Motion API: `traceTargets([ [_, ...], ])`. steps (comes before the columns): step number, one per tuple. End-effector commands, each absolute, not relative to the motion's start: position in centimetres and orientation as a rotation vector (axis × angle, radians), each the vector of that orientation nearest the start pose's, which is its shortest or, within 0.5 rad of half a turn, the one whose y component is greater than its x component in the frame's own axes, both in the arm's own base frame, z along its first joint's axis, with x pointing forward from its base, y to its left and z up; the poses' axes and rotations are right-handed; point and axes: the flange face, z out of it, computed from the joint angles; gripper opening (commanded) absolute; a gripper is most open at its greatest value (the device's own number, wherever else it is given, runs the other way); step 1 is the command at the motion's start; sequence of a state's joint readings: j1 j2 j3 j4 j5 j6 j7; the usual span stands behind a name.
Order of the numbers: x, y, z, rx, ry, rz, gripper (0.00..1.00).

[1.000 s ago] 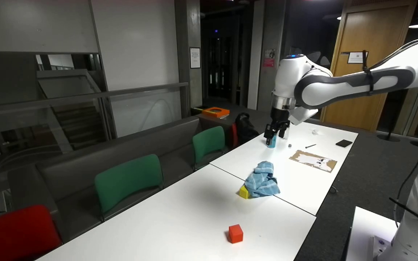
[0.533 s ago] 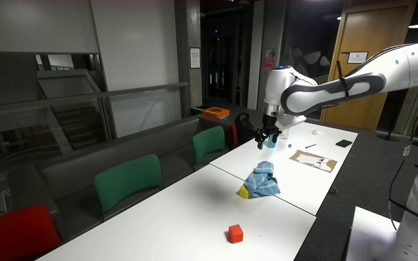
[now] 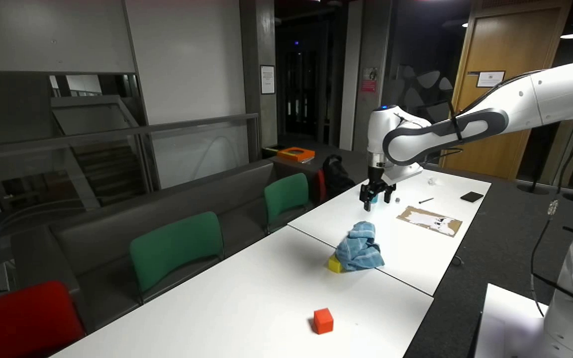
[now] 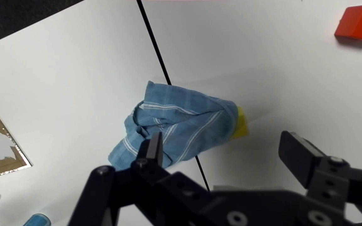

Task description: Move the cloth and slide the yellow block to the bottom on the table

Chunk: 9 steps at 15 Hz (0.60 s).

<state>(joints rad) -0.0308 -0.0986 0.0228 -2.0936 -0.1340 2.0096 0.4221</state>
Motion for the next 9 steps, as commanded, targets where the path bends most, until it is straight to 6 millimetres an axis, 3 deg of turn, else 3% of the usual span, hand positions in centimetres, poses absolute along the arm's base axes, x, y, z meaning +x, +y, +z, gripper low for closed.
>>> traceTargets([
  [1,52.4,-1.8,46.5,-3.202,0.612,-0.052,1.0],
  [4,52.4,-2.0,46.4,-3.201,0.618,-0.048,1.0],
  [6,52.3,0.5,46.9,-3.265,0.535,-0.072,1.0],
  [9,53.1,1.4,46.5,-3.308,0.464,-0.082,1.0],
])
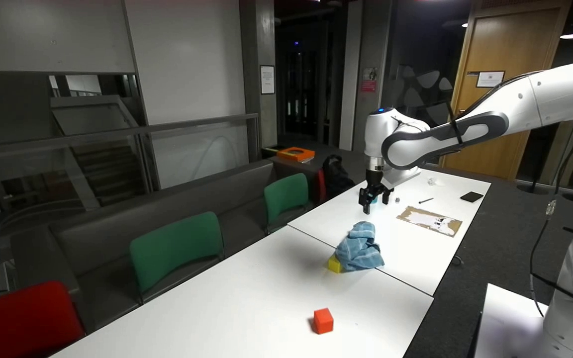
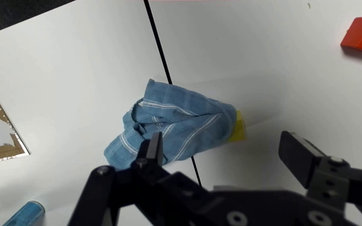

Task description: Move the cloth and slide the yellow block to the bottom on the table

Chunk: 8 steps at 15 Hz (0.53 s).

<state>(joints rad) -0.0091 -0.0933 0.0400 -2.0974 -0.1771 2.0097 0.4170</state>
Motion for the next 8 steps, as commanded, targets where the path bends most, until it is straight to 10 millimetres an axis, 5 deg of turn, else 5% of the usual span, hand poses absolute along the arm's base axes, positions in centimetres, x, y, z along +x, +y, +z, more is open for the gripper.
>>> traceTargets([
  [1,53.3,1.3,46.3,-3.308,0.456,-0.082,1.0],
  [8,54.5,-4.4,43.8,-3.22,0.523,-0.046,1.0],
])
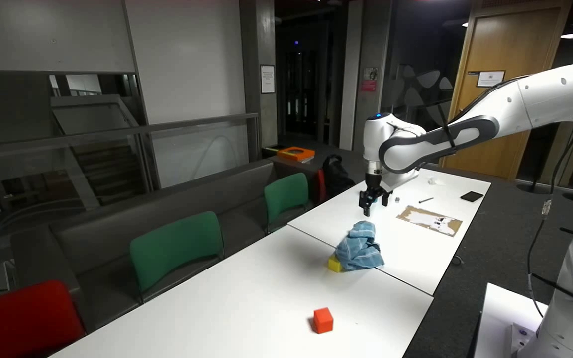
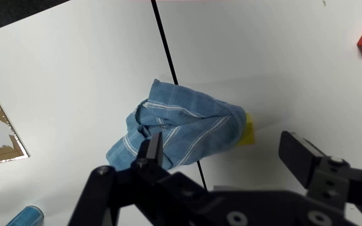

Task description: Move the cloth and slide the yellow block to the bottom on the table

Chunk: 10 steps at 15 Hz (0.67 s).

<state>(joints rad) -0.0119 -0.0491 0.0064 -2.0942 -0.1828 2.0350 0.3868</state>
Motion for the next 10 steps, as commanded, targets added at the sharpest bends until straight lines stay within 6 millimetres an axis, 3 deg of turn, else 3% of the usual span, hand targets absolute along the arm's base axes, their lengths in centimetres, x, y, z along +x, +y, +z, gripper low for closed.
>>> traceTargets([
  [1,54.8,-5.9,43.2,-3.198,0.526,-0.034,1.0],
  [6,56.0,-12.8,40.4,-3.008,0.517,0.011,1.0],
  [10,57.9,-16.1,38.0,-2.868,0.52,0.055,1.0],
])
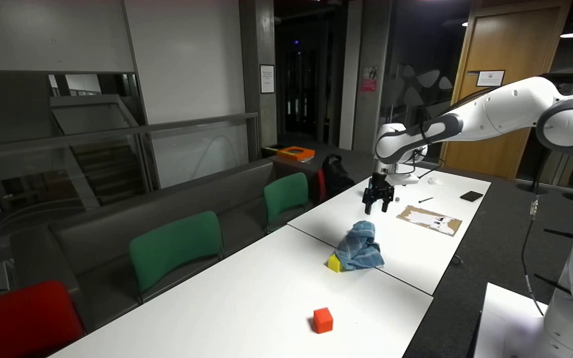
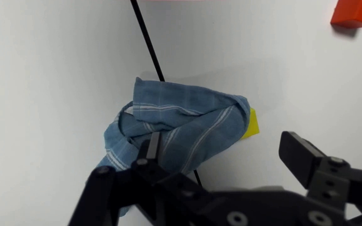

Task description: Move the cloth and slide the yellow block to the bottom on the table

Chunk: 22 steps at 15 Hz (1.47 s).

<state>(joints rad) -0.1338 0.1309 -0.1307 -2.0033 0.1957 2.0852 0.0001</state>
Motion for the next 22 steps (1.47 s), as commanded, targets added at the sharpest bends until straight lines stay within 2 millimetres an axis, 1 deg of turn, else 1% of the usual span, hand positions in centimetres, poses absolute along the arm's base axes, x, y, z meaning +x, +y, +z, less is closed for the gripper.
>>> traceTargets([
  [1,58.4,-16.8,37.4,-2.861,0.522,0.069,1.0],
  [4,59.6,-18.9,35.4,-2.922,0.537,0.136,1.0],
  [6,60.1,-19.9,34.2,-2.999,0.487,0.232,1.0],
  [8,60.4,-20.9,33.0,-3.076,0.4,0.37,1.0],
  [10,60.8,-21.7,32.2,-3.104,0.314,0.478,1.0],
  [11,61.0,-21.7,32.4,-3.073,0.293,0.473,1.0],
  [12,60.2,-20.7,31.8,-3.083,0.367,0.433,1.0],
  [14,60.8,-21.0,31.5,-3.081,0.334,0.454,1.0],
  [16,60.9,-21.2,31.5,-3.082,0.332,0.452,1.0],
  [17,60.7,-20.6,31.8,-3.1,0.281,0.449,1.0],
  [18,60.9,-20.5,31.7,-3.117,0.271,0.449,1.0],
  [21,62.0,-21.1,30.5,-3.159,0.209,0.511,1.0],
  [22,62.3,-21.4,30.0,-3.167,0.223,0.525,1.0],
])
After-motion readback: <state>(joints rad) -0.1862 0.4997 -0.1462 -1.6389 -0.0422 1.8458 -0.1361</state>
